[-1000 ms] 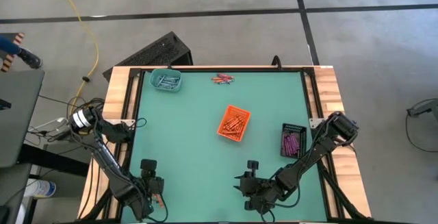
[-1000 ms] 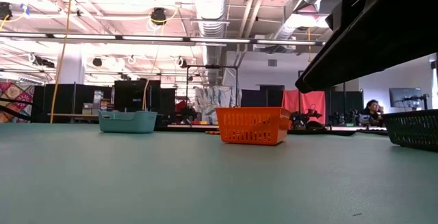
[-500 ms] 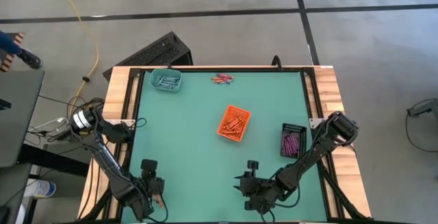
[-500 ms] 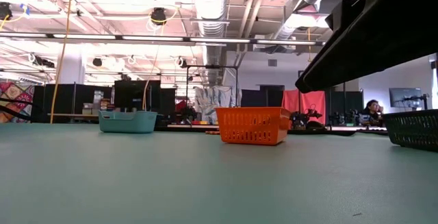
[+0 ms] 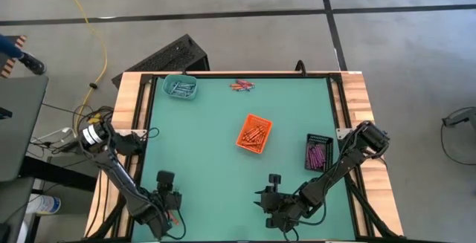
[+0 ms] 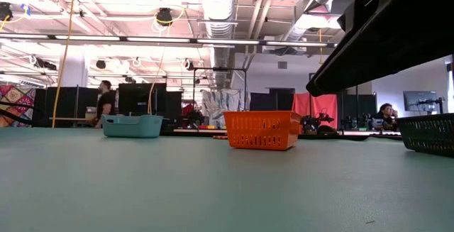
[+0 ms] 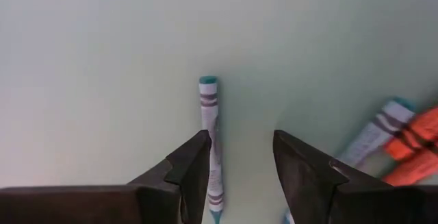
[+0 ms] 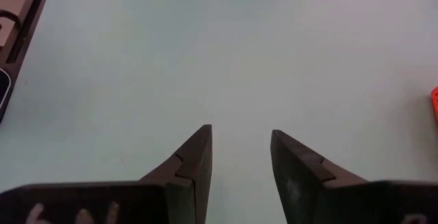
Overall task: Sort crayons
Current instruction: Put the blue crayon into the blue bin
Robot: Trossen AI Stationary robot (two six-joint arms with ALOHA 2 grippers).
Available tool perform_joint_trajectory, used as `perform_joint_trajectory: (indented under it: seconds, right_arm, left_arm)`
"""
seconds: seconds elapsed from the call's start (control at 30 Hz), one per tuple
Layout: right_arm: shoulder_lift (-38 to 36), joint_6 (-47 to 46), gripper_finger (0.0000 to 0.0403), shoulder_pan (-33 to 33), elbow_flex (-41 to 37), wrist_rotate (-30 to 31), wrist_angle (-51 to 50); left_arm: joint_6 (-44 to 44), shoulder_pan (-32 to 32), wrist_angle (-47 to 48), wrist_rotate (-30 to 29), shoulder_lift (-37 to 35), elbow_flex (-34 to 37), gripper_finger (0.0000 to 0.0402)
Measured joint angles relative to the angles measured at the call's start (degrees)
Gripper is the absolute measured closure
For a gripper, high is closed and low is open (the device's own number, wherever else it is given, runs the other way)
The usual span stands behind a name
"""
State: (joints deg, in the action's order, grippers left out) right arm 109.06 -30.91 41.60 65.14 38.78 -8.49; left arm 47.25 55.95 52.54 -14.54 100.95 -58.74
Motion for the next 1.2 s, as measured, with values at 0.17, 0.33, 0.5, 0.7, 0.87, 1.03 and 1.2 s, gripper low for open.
perform_joint_trajectory:
  seconds: [0.17, 0.33, 0.5, 0.7, 0.87, 1.03, 1.2]
  right_arm:
    - [0.0, -0.1, 0.0258, 0.0, 0.0, 0.0, 0.1]
    - [0.0, -0.1, 0.0258, 0.1, 0.0, 0.0, 0.1]
    - [0.0, 0.1, 0.0258, 0.4, 0.0, 0.0, -0.1]
    - [0.0, 0.1, 0.0258, 0.7, 0.0, 0.0, -0.2]
    - [0.0, -0.1, 0.0258, 0.8, 0.0, -0.1, -0.4]
    - [0.0, -0.1, 0.0258, 1.1, 0.0, -0.1, -0.5]
    - [0.0, 0.0, 0.0258, 1.1, 0.0, -0.1, -0.5]
  left_arm:
    - [-3.6, -2.6, 1.9, -1.3, 0.0, 0.0, 0.0268]
    - [-8.1, -6.4, 2.4, 2.5, 0.0, 1.3, 0.028]
    - [-12.3, -11.1, -0.2, 7.2, -0.6, 4.3, 0.0267]
    - [-17.9, -16.4, -3.5, 12.1, -1.0, 5.1, 0.0256]
    - [-21.2, -17.9, -4.4, 14.5, -0.9, 5.2, 0.032]
    - [-23.5, -17.9, -5.5, 14.7, -0.9, 5.2, 0.039]
    - [-26.0, -18.2, -4.4, 13.1, -0.6, 4.0, 0.0397]
